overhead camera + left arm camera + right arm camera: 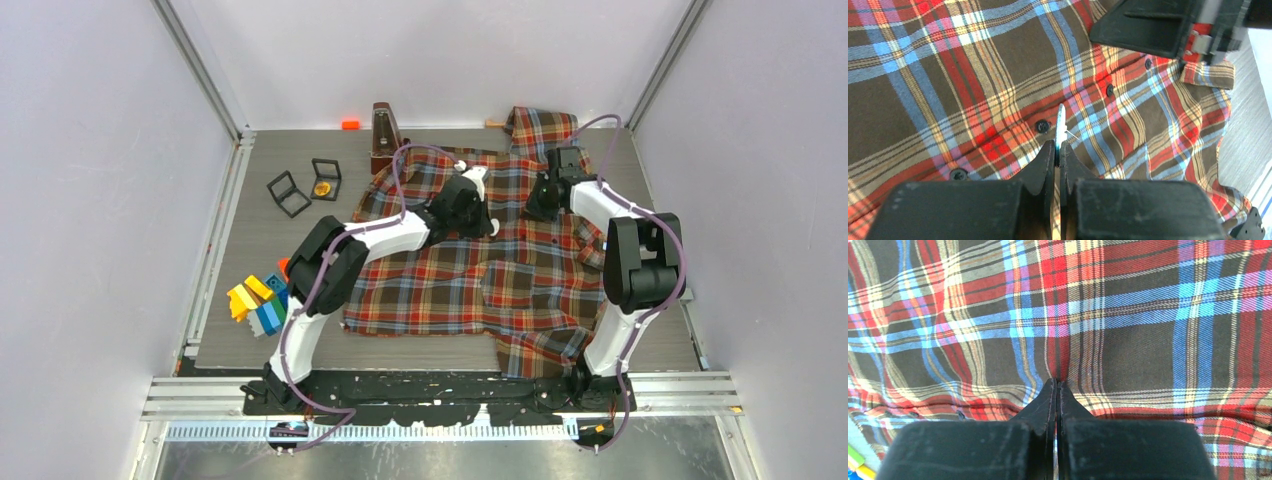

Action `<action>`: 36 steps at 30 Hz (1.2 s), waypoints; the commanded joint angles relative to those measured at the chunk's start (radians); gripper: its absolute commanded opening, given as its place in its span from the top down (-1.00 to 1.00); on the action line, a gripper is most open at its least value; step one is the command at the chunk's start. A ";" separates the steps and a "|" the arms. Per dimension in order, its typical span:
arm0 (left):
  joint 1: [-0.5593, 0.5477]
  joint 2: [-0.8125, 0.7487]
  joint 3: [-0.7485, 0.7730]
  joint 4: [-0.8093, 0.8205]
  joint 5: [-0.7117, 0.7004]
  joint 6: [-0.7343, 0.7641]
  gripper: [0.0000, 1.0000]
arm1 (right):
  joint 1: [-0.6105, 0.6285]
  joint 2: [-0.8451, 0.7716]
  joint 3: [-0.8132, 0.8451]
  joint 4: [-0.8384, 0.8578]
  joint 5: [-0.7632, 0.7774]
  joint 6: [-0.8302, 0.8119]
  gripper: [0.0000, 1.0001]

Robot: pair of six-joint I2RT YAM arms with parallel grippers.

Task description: Pin the brooch onto the clothing

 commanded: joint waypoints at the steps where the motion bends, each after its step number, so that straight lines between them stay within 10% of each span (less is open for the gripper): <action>1: -0.003 0.079 0.111 0.048 -0.024 -0.046 1.00 | -0.003 -0.065 -0.011 0.070 -0.081 0.016 0.99; 26: -0.007 0.217 0.251 0.005 0.017 -0.038 1.00 | -0.002 -0.096 -0.057 0.068 -0.118 -0.028 0.99; 36: -0.008 0.206 0.240 0.007 0.019 -0.031 1.00 | 0.035 -0.114 -0.050 0.052 0.121 -0.107 0.24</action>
